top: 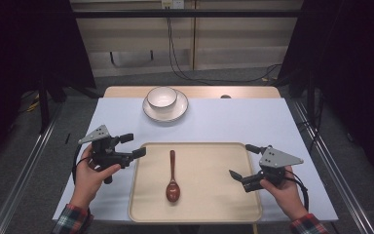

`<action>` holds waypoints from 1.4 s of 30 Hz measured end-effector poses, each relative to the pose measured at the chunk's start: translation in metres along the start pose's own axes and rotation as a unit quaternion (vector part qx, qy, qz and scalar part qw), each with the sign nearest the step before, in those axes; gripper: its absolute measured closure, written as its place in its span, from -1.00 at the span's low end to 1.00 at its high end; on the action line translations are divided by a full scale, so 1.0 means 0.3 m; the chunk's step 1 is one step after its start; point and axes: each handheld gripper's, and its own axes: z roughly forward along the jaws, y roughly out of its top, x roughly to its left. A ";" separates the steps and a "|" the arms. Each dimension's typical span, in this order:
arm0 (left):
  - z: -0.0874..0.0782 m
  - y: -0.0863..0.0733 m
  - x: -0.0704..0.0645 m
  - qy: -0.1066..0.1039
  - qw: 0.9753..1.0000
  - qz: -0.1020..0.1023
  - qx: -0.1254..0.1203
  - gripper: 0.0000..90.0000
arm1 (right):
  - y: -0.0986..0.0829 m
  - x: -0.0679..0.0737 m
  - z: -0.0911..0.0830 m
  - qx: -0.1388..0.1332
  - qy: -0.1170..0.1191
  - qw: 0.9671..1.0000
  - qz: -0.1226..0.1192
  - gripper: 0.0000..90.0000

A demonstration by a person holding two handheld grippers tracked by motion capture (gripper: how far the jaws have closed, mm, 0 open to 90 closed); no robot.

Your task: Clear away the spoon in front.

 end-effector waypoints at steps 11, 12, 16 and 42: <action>-0.032 -0.007 0.027 0.001 1.000 0.003 -0.008 -0.83 | -0.001 -0.003 -0.001 0.001 0.001 1.000 0.000 -0.97; -0.035 -0.011 0.031 0.003 1.000 0.004 -0.005 -0.85 | -0.001 -0.003 0.000 0.001 0.002 1.000 0.000 -0.97; -0.038 -0.016 0.034 0.006 1.000 0.003 -0.004 -0.88 | -0.001 -0.005 -0.001 0.001 0.002 1.000 0.002 -0.97; -0.101 -0.064 0.079 0.023 0.999 0.031 -0.010 -0.94 | -0.006 -0.032 -0.018 -0.008 -0.002 1.000 0.023 -0.97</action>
